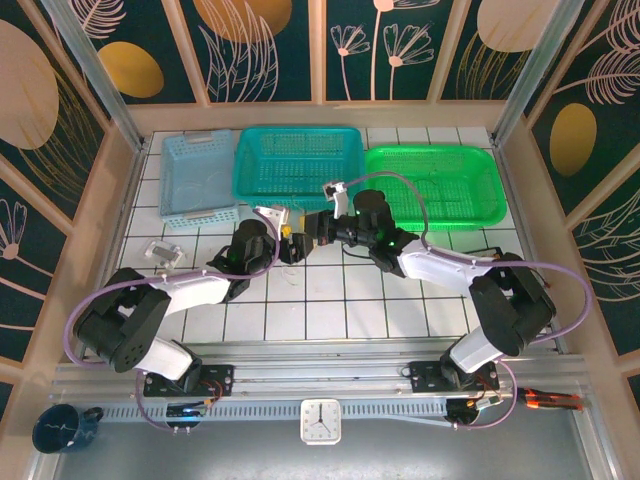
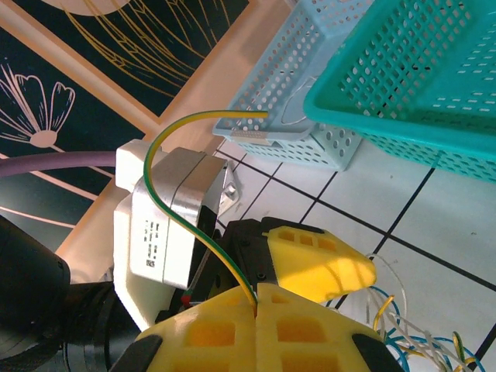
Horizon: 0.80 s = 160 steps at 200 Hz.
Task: Untangle the cables
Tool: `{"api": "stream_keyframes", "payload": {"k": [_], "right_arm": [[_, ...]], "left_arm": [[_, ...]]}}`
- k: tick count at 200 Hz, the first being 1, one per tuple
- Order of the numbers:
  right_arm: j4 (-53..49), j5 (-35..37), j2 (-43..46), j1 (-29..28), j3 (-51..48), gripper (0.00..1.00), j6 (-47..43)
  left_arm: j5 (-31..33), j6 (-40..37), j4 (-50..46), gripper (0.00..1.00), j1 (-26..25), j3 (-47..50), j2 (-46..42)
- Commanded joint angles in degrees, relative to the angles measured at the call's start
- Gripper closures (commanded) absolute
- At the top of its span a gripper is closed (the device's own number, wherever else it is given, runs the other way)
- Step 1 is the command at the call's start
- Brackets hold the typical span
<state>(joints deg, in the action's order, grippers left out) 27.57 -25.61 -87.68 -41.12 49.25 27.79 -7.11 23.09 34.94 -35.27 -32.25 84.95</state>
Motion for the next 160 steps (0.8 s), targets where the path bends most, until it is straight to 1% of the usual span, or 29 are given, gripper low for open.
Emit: {"api": "stream_keyframes", "payload": {"k": [1,27,64,77,100,120,160], "right_arm": [[1.52,-0.30,-0.85,-0.79,1.79,1.00,1.03],[1.89,-0.91,-0.91,-0.89,2.34,1.00,1.71],[1.81,-2.55,0.55,-0.54,4.08,1.00,2.94],[1.52,-3.31,1.47,0.03,4.94,1.00,3.77],[2.15,-4.81,3.60,1.53,5.96,1.00,5.58],[3.14,-6.04,5.75,3.28,6.52,1.00,7.46],[1.26,-6.21,9.70,6.64,8.61,1.00,8.17]], "left_arm": [[0.88,-0.66,3.53,0.32,-0.27,0.11,1.80],[0.20,0.35,4.14,0.43,-0.27,-0.85,4.57],[-0.42,0.79,4.86,0.51,-0.31,-0.39,7.28],[-0.36,0.95,5.26,0.55,-0.28,0.18,7.89],[-0.56,1.41,6.08,0.56,-0.29,1.32,8.95],[-0.76,1.77,6.78,0.60,-0.32,1.94,9.86],[-1.19,2.32,7.51,0.60,-0.25,2.50,11.55]]}}
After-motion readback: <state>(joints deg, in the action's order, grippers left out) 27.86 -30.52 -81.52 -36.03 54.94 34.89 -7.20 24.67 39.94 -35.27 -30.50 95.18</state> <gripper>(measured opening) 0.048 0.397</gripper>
